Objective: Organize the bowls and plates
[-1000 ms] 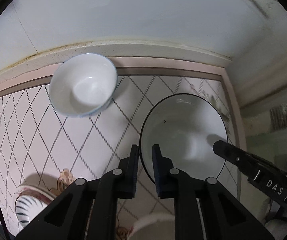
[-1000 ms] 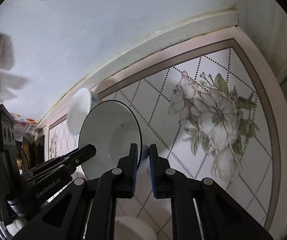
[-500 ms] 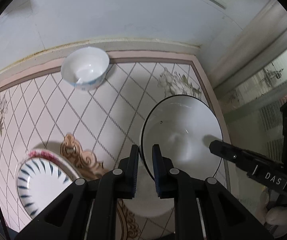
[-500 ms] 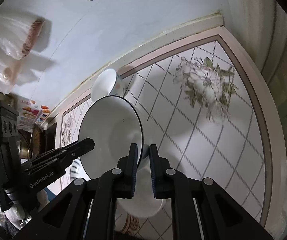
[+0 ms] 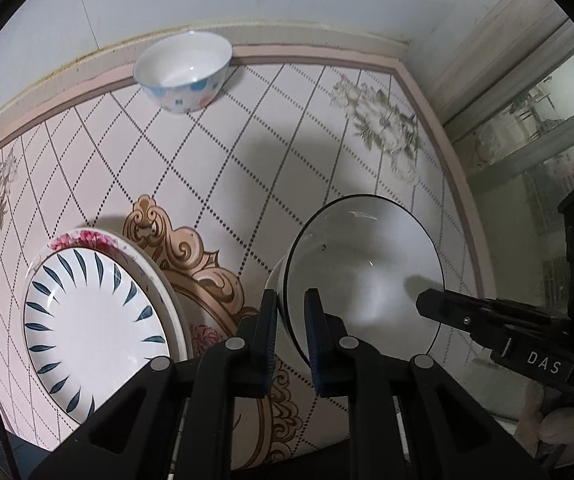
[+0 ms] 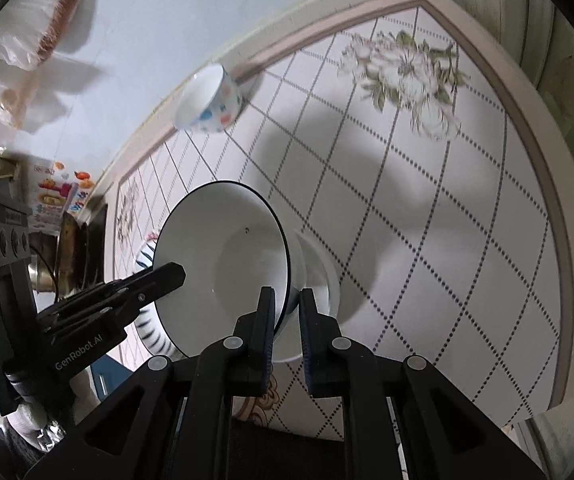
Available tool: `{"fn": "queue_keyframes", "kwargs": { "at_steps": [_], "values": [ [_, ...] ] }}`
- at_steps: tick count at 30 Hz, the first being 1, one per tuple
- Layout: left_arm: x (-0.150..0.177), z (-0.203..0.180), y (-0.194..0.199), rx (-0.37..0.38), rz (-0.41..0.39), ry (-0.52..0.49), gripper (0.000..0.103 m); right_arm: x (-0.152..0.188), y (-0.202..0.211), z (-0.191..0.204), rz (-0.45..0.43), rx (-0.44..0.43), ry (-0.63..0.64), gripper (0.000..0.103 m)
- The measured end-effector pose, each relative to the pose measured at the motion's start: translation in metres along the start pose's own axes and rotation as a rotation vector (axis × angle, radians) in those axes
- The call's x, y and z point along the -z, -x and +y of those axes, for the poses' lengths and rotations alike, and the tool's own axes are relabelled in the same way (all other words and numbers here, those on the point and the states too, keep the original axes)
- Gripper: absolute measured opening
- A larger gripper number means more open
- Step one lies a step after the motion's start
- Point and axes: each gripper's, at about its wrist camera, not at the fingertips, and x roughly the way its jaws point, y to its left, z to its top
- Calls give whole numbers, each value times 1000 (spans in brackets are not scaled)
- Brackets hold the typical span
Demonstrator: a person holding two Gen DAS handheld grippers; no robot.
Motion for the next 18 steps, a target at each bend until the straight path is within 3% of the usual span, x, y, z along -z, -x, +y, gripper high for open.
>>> {"fn": "queue_keyframes", "kwargs": {
  "at_steps": [18],
  "values": [
    [10,-2,-33,-78,60,-47,12,3,-35,-9,83,38,18,13]
  ]
}}
